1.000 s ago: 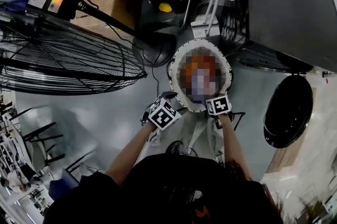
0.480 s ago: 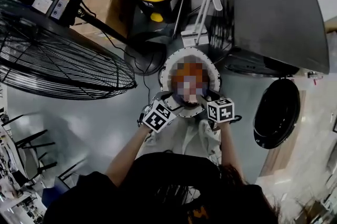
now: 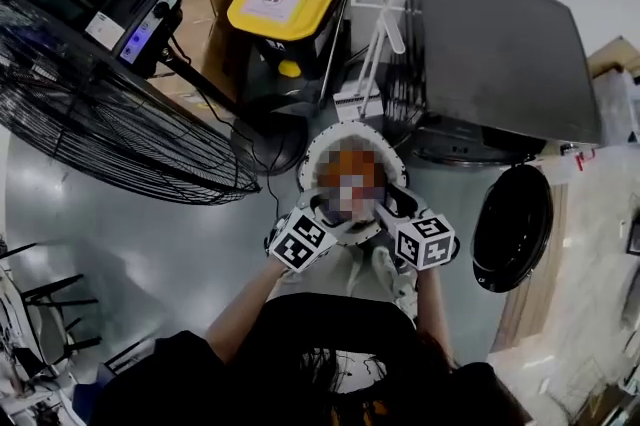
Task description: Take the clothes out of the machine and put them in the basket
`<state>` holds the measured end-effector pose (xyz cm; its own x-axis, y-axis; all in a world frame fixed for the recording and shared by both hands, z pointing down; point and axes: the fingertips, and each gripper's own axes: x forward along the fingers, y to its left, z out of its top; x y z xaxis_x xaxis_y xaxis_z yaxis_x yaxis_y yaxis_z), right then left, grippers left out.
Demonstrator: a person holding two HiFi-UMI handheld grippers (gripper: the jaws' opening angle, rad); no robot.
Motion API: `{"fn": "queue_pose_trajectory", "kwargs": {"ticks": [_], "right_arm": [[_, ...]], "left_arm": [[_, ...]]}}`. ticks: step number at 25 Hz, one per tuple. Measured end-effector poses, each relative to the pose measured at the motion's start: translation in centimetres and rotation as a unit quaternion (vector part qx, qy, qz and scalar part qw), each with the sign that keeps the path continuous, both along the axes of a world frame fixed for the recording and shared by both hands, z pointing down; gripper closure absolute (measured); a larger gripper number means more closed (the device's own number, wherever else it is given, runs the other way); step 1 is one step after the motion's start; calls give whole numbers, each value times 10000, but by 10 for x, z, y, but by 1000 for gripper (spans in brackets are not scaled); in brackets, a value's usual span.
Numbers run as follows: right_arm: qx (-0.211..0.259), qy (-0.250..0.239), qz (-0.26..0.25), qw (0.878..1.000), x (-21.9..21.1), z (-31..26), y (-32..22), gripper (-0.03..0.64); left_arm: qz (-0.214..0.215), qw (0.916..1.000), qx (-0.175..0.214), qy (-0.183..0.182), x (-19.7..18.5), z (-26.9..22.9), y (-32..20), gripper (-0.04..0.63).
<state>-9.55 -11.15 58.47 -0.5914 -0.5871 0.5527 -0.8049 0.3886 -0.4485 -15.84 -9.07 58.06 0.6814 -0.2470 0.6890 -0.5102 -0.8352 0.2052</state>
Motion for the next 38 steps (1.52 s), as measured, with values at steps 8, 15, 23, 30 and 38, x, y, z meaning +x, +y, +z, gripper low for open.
{"fn": "queue_pose_trajectory", "kwargs": {"ticks": [8,15,23,30,38], "right_arm": [[535,25,283,9982,9,-70,6,399],[665,19,423,9969,29,-101,27,410],[816,-95,182,9965,27,-122,69,413],[1116,-140,69,9936,45,-146,122,425],[1449,-390,-67,9887,54,-164,190,459]], "left_arm": [[426,9987,193,207,3,-28,10,311],[443,9982,322,252,10,-39,16,318],[120,9977,540,386,22,-63,38,323],[-276,9955,691,588,38,-98,87,328],[-640,9899,1053,698,45,-129,160,350]]}}
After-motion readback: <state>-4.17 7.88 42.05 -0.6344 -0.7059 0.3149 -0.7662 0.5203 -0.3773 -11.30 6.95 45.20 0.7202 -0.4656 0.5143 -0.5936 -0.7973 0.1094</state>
